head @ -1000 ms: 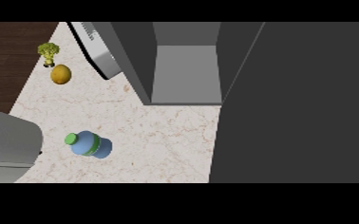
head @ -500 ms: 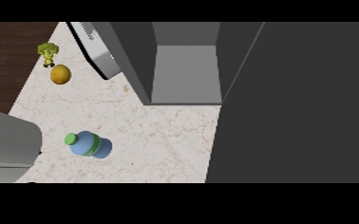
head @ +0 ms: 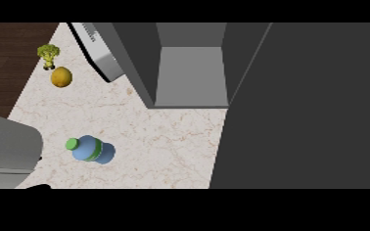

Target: Pick up the bottled water, place it into the cabinet and close the cabinet

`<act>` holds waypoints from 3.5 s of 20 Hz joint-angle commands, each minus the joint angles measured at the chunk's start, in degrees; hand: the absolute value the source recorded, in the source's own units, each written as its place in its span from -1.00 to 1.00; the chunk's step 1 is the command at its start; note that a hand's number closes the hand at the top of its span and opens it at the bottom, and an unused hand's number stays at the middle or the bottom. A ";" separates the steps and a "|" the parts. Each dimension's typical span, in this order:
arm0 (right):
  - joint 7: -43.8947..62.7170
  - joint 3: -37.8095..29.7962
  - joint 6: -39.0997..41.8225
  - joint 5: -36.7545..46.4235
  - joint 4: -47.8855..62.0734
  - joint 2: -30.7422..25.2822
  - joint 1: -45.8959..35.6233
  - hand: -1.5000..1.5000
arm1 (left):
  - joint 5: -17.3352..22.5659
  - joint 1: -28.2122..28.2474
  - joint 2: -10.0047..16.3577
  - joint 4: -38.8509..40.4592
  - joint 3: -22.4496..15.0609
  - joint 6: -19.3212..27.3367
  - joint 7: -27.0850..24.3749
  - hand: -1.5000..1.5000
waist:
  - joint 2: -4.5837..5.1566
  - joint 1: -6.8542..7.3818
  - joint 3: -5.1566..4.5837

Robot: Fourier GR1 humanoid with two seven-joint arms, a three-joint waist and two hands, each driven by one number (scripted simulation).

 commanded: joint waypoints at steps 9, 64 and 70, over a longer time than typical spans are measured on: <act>4.53 -1.10 -2.52 5.26 -5.33 -3.19 -3.43 -1.00 | -3.50 0.36 -4.62 13.04 -2.60 -1.30 -13.23 -1.00 | 0.18 -0.12 0.00; 2.56 5.90 -12.60 6.24 -0.99 -8.31 -7.59 -1.00 | 8.12 -3.66 -7.94 76.89 1.27 -6.29 -68.04 -1.00 | 0.18 0.18 0.02; 6.47 11.72 -15.51 12.01 -6.68 -10.21 -4.89 -1.00 | 10.46 -5.44 -6.72 82.71 4.78 -11.60 -74.04 -1.00 | 0.07 -0.25 -0.03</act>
